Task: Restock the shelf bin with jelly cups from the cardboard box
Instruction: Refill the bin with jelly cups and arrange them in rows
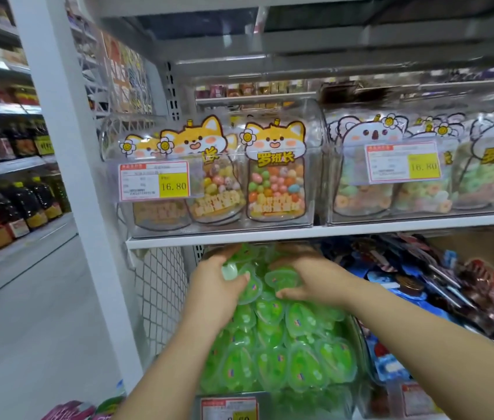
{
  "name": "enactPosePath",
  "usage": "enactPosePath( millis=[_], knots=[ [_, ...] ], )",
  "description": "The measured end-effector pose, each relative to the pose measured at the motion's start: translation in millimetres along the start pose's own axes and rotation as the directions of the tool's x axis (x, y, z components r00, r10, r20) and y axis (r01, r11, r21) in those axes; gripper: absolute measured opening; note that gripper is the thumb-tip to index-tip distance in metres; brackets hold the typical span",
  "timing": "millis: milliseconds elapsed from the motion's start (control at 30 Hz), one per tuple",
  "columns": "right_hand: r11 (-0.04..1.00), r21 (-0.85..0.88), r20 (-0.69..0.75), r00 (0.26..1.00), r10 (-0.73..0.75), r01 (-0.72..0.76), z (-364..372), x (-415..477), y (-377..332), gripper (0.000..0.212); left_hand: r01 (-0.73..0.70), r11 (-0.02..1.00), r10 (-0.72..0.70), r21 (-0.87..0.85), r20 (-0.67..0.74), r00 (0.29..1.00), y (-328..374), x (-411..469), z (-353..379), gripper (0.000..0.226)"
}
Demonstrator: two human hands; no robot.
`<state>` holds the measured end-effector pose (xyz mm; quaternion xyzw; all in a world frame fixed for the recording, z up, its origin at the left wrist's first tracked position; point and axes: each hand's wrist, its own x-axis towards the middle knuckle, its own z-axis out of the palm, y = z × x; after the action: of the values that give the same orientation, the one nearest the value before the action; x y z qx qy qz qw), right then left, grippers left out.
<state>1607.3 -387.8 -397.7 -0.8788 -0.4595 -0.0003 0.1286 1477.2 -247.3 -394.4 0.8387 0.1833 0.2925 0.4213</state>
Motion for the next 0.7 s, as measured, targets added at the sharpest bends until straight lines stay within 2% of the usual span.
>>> enactPosePath(
  millis=[100, 233, 567, 700],
  knots=[
    [0.996, -0.086, 0.011, 1.0, 0.013, -0.012, 0, 2, -1, 0.058, -0.019, 1.0, 0.019, 0.018, -0.008, 1.0, -1, 1, 1, 0.049],
    [0.993, -0.118, 0.005, 1.0, 0.017, -0.016, 4, 3, -2, 0.058, -0.037, 0.999, 0.038, 0.031, -0.028, 0.999, -1, 1, -1, 0.048],
    [0.996, -0.085, -0.116, 0.993, -0.002, -0.008, 5, -9, -4, 0.072, -0.061, 0.994, 0.064, 0.093, -0.031, 0.997, -7, 2, 6, 0.052],
    [1.0, -0.013, -0.188, 0.982, 0.025, -0.027, 6, -19, -2, 0.076, -0.065, 0.988, 0.072, 0.138, -0.051, 0.996, -7, -1, 9, 0.051]
  ],
)
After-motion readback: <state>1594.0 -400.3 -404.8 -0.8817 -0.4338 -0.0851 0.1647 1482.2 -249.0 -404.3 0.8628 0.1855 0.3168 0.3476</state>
